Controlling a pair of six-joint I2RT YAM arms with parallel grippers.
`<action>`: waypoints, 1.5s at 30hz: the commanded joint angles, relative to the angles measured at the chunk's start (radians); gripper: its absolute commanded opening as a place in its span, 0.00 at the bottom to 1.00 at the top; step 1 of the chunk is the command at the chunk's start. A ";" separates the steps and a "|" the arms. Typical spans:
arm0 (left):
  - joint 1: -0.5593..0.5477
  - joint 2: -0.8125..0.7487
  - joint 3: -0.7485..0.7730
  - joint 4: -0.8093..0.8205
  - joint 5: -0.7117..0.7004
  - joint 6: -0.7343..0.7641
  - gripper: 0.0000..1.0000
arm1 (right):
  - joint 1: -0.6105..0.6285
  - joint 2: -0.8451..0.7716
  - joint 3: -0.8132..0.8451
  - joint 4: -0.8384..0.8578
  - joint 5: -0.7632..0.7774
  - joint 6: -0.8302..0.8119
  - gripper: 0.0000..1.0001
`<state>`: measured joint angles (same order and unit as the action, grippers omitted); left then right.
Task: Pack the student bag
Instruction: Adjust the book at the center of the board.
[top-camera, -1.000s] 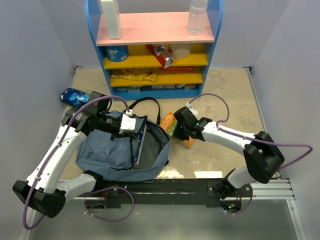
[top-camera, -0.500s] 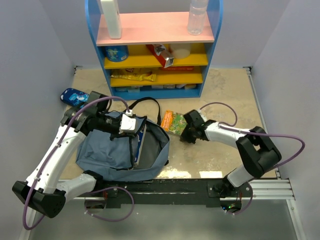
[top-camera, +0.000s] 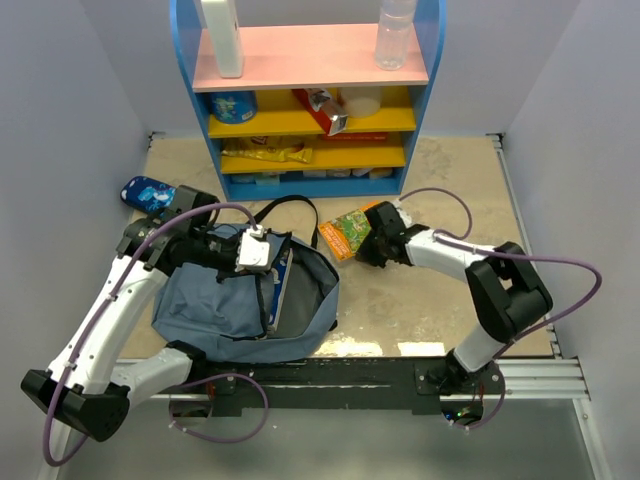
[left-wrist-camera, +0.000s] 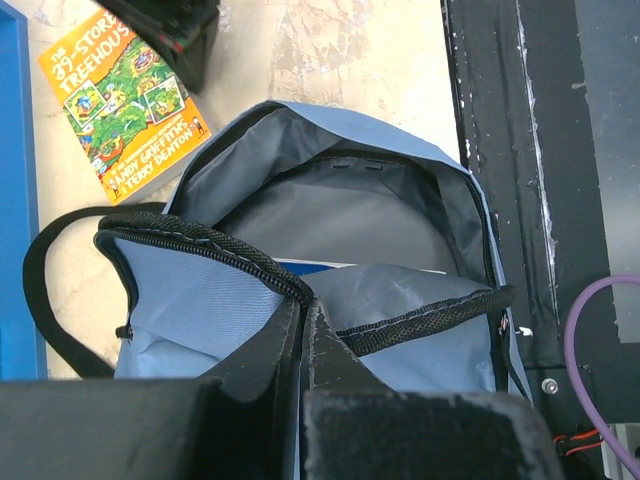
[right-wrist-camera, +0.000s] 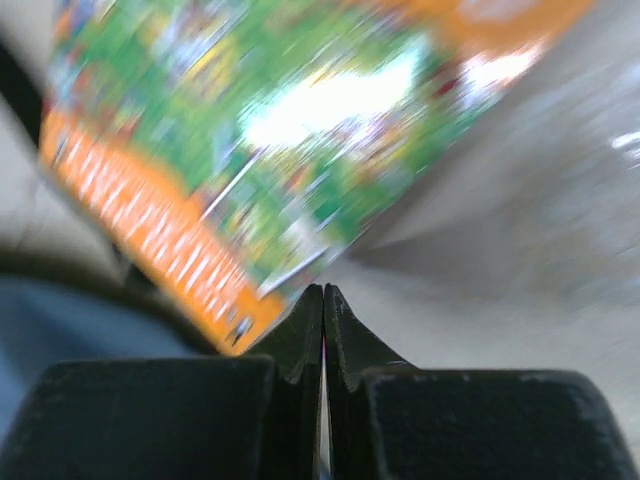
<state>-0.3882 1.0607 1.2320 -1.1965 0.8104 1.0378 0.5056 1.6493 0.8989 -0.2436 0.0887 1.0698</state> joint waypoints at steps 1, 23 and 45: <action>0.006 -0.016 -0.009 -0.008 -0.008 0.027 0.00 | 0.117 -0.107 0.078 -0.032 0.040 0.019 0.00; 0.006 -0.018 0.009 -0.026 -0.030 0.024 0.00 | 0.211 0.379 0.437 -0.105 0.135 -0.022 0.00; 0.006 -0.021 -0.011 -0.020 -0.025 0.021 0.00 | -0.010 0.259 0.273 -0.025 0.062 -0.099 0.00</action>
<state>-0.3882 1.0470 1.2301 -1.2053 0.7811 1.0416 0.5068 1.9125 1.1774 -0.2310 0.1619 1.0374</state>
